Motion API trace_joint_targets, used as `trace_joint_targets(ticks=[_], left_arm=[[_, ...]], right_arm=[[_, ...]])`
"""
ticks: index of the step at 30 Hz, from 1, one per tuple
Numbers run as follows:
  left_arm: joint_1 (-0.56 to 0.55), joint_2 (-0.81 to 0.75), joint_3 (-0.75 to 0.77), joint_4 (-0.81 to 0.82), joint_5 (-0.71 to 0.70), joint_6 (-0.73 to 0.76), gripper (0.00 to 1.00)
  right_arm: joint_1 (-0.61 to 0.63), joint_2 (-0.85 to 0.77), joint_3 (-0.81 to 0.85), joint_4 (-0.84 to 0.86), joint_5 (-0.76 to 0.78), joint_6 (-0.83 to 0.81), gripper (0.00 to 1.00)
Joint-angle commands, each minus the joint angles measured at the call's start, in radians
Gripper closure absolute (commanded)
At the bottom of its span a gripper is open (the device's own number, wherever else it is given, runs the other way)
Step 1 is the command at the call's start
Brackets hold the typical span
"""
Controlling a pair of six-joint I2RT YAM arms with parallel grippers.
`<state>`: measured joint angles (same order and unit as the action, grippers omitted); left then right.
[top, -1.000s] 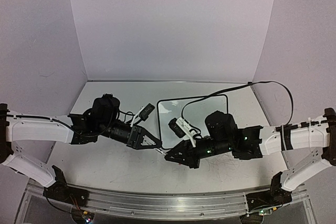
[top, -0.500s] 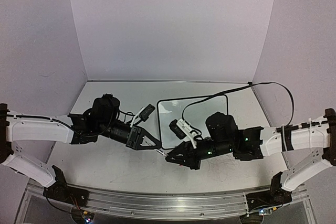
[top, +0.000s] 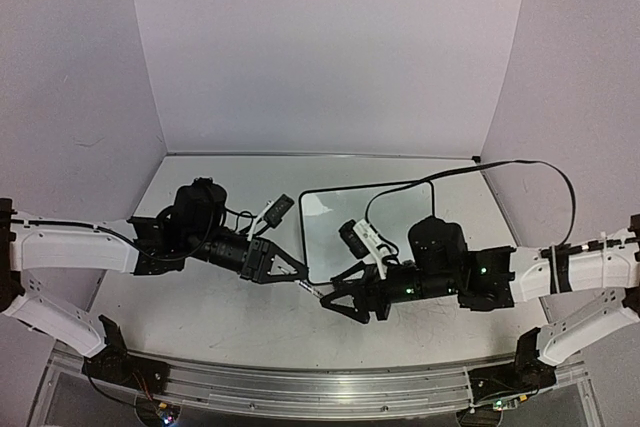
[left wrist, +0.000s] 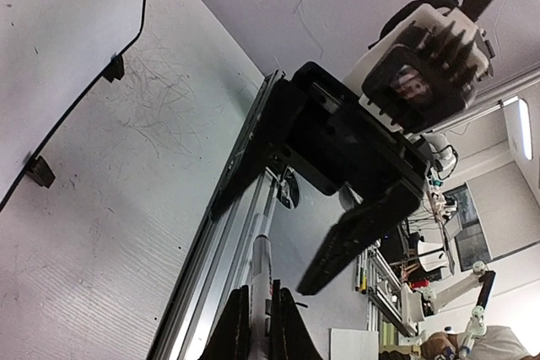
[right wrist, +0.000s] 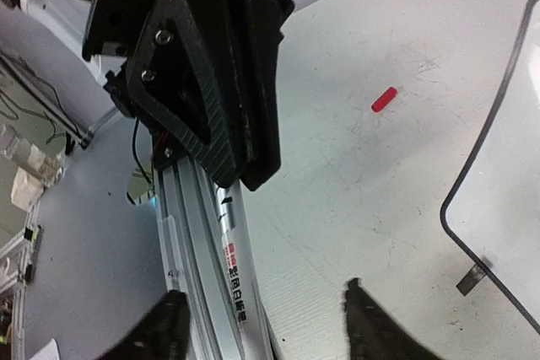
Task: Write a sentence on the whiteboard
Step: Pass from the right arm to the left, then pass from the left arm to the right
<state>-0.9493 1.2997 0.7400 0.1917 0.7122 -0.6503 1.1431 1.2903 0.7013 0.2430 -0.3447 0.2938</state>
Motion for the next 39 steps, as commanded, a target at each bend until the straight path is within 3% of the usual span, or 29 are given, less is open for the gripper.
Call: trace_joint_targets(ticks=[1,7,11,18,28,33,39], left_arm=[[-0.002,-0.059,0.078,0.039,-0.097,0.027,1.0],[-0.002,-0.085,0.145,0.062,-0.19,-0.002,1.0],[-0.003,-0.103,0.138,0.202,-0.208,-0.091,1.0],[-0.003,-0.102,0.106,0.358,-0.215,-0.178,1.0],[-0.005,-0.103,0.067,0.412,-0.189,-0.216,1.0],[-0.005,-0.128,0.044,0.416,-0.184,-0.218,1.0],[-0.005,-0.174,0.022,0.415,-0.194,-0.215,1.0]], right_arm=[[-0.002,-0.085,-0.059,0.169,0.13,0.147,0.02],[-0.003,-0.152,-0.153,0.504,0.17,0.332,0.02],[-0.007,-0.111,-0.13,0.638,0.14,0.416,0.02],[-0.009,-0.005,-0.045,0.81,0.057,0.494,0.16],[-0.014,0.081,0.061,0.825,-0.001,0.507,0.42],[-0.03,0.087,0.057,0.825,0.021,0.536,0.6],[-0.042,0.085,0.044,0.823,-0.014,0.52,0.6]])
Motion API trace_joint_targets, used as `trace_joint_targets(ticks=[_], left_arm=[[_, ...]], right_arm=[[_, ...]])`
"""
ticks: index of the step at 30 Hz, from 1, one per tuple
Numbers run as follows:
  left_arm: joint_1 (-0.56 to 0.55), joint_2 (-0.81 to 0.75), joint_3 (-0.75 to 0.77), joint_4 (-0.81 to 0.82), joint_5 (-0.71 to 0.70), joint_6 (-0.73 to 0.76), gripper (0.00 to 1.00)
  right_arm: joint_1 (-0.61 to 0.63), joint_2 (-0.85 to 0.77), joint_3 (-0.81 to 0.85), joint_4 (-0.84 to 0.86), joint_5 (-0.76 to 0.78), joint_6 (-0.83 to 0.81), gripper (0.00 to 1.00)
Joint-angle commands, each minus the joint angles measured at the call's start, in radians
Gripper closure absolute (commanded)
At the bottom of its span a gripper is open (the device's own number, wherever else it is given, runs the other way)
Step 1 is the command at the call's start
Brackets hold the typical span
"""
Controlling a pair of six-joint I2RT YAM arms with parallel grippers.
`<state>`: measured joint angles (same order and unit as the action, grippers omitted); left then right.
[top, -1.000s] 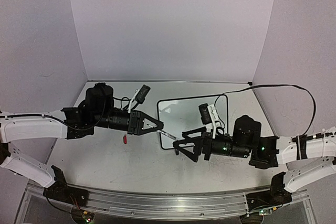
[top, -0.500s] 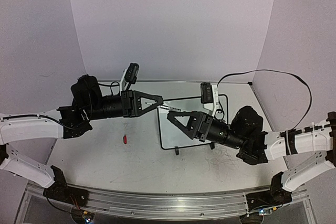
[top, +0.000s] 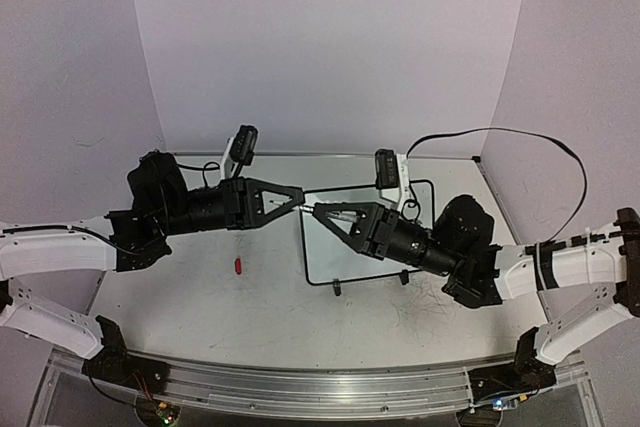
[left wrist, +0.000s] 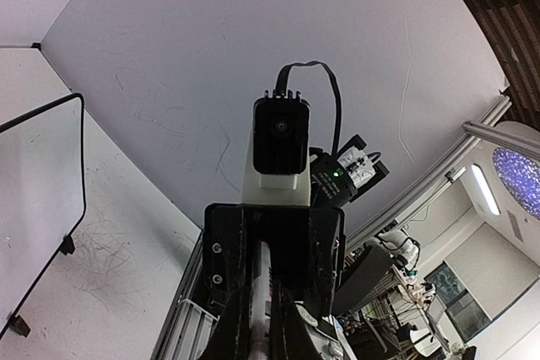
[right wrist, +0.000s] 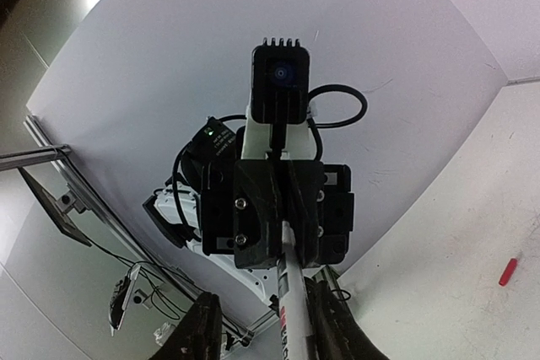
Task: Write a sentence on the whiteboard
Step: Pass from the left arm to the right
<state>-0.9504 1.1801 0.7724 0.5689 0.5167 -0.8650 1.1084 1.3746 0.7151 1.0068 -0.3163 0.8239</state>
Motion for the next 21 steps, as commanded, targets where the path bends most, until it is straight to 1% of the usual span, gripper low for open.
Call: trace_joint_targets(ticks=[1,4,9,11,14,16,19,21], left_arm=[[-0.004,-0.056,-0.011,0.038,0.004,0.0,1.0],[-0.004,-0.048,-0.008,0.039,0.008,-0.005,1.0],[-0.004,-0.031,0.002,0.04,0.018,-0.005,1.0],[-0.004,-0.031,0.001,0.039,0.019,-0.005,1.0],[-0.004,-0.038,-0.011,0.04,0.015,-0.005,1.0],[-0.004,-0.04,-0.016,0.04,0.017,-0.006,1.0],[-0.004,-0.043,-0.022,0.039,0.018,-0.006,1.0],[-0.004,-0.045,-0.025,0.04,0.017,-0.004,1.0]], right_arm=[[-0.008,0.0,0.031,0.058,-0.046,-0.011,0.59],[-0.008,0.016,0.057,0.045,-0.065,-0.006,0.6],[-0.007,0.08,0.126,0.005,-0.121,0.011,0.7],[-0.007,0.094,0.138,0.012,-0.127,0.021,0.74],[-0.009,0.105,0.146,0.014,-0.124,0.026,0.83],[-0.008,0.101,0.138,0.015,-0.106,0.031,0.86],[-0.009,0.087,0.12,0.015,-0.08,0.033,0.87],[-0.011,0.072,0.105,0.015,-0.061,0.039,0.85]])
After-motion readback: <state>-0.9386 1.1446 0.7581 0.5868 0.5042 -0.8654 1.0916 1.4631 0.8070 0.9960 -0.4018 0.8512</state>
